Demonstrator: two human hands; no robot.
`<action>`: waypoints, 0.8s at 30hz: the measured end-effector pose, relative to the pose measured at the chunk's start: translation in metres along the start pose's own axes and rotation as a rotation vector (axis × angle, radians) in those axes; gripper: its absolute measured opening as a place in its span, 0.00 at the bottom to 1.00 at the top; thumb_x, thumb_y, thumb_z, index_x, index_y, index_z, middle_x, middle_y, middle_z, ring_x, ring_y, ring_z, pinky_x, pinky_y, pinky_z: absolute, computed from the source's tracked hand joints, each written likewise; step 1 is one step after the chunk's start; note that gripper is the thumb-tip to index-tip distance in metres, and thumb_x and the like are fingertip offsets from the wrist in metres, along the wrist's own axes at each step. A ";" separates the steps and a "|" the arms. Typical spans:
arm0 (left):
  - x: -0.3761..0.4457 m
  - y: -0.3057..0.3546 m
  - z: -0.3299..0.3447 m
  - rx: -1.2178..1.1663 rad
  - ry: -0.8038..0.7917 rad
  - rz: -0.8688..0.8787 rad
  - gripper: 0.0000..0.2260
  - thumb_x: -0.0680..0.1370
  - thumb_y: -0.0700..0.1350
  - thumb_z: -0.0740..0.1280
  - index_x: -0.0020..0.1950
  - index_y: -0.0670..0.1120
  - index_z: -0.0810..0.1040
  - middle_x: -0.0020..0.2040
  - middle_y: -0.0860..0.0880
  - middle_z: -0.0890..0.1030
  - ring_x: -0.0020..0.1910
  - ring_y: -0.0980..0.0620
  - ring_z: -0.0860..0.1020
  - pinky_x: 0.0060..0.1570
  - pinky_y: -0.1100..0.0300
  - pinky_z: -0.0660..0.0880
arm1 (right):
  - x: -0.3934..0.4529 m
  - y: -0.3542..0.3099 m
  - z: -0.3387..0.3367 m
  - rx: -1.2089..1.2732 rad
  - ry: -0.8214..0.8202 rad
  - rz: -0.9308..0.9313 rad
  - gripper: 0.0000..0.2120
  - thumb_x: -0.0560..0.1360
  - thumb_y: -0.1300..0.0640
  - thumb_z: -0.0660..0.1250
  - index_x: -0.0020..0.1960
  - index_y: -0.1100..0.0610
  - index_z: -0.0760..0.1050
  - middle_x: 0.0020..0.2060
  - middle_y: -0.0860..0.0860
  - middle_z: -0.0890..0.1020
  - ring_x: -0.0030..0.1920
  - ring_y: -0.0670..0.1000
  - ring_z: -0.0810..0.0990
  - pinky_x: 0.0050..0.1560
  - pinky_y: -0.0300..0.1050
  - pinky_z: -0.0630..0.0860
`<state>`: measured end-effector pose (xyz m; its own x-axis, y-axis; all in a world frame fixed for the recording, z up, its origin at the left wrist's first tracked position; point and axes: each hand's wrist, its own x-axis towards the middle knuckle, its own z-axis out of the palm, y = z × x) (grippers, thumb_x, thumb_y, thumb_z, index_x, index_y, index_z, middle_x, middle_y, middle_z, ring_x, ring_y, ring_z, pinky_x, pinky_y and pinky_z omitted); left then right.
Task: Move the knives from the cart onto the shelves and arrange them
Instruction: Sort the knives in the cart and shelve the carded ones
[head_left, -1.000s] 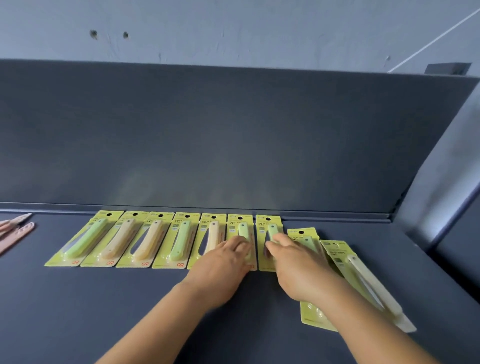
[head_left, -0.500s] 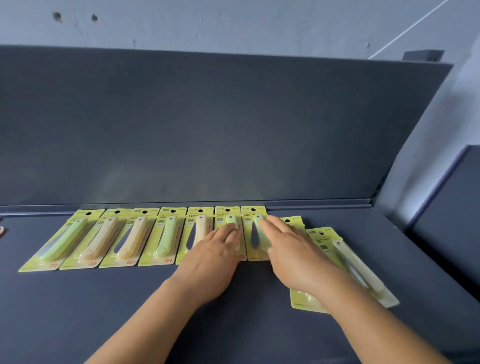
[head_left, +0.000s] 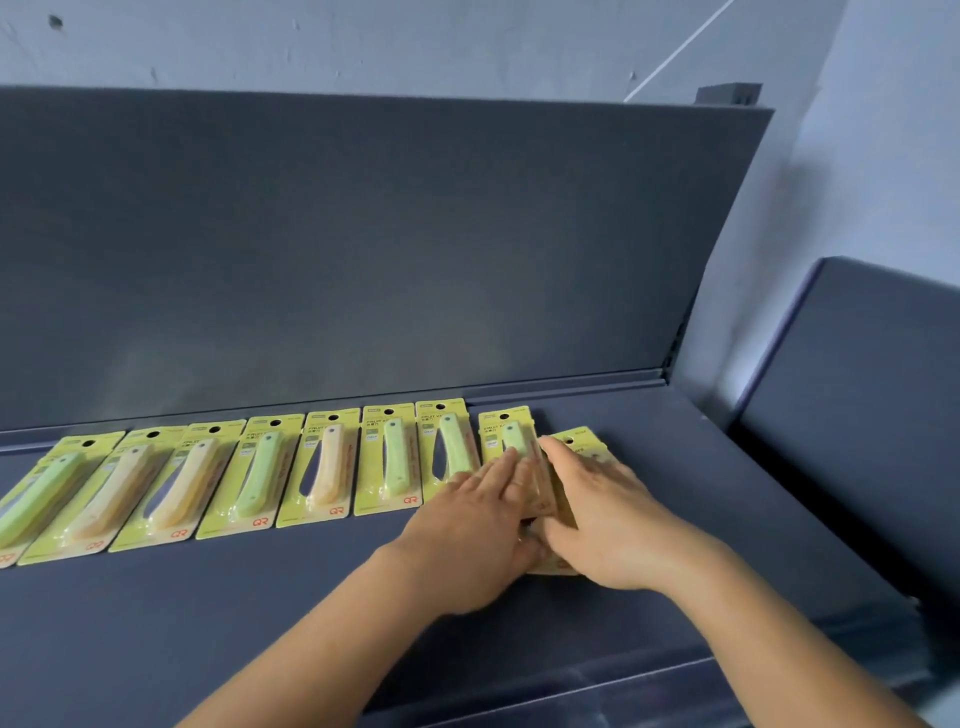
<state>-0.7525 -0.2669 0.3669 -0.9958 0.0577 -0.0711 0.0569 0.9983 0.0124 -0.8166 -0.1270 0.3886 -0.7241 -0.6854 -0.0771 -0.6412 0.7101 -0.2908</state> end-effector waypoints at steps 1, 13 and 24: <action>0.001 -0.001 -0.001 0.014 -0.010 0.006 0.34 0.81 0.59 0.52 0.78 0.45 0.39 0.78 0.46 0.41 0.77 0.49 0.46 0.75 0.54 0.46 | 0.001 0.002 0.000 -0.019 -0.004 0.001 0.36 0.78 0.43 0.59 0.78 0.49 0.43 0.77 0.47 0.56 0.76 0.52 0.52 0.74 0.46 0.50; 0.016 -0.007 0.001 0.028 0.054 -0.070 0.27 0.82 0.55 0.52 0.77 0.46 0.49 0.78 0.49 0.50 0.75 0.48 0.57 0.73 0.56 0.48 | 0.017 0.036 -0.014 -0.261 -0.105 0.062 0.24 0.81 0.48 0.49 0.76 0.52 0.56 0.78 0.47 0.49 0.77 0.50 0.49 0.75 0.50 0.46; 0.032 -0.017 0.007 -0.006 0.120 -0.133 0.24 0.83 0.52 0.50 0.77 0.47 0.49 0.77 0.49 0.54 0.75 0.50 0.57 0.73 0.55 0.49 | 0.021 0.026 -0.008 -0.149 -0.160 0.001 0.26 0.82 0.51 0.51 0.78 0.48 0.48 0.77 0.41 0.39 0.77 0.54 0.47 0.75 0.49 0.45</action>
<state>-0.7853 -0.2817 0.3578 -0.9960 -0.0766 0.0470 -0.0759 0.9970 0.0166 -0.8502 -0.1216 0.3874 -0.6832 -0.6927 -0.2310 -0.6792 0.7190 -0.1474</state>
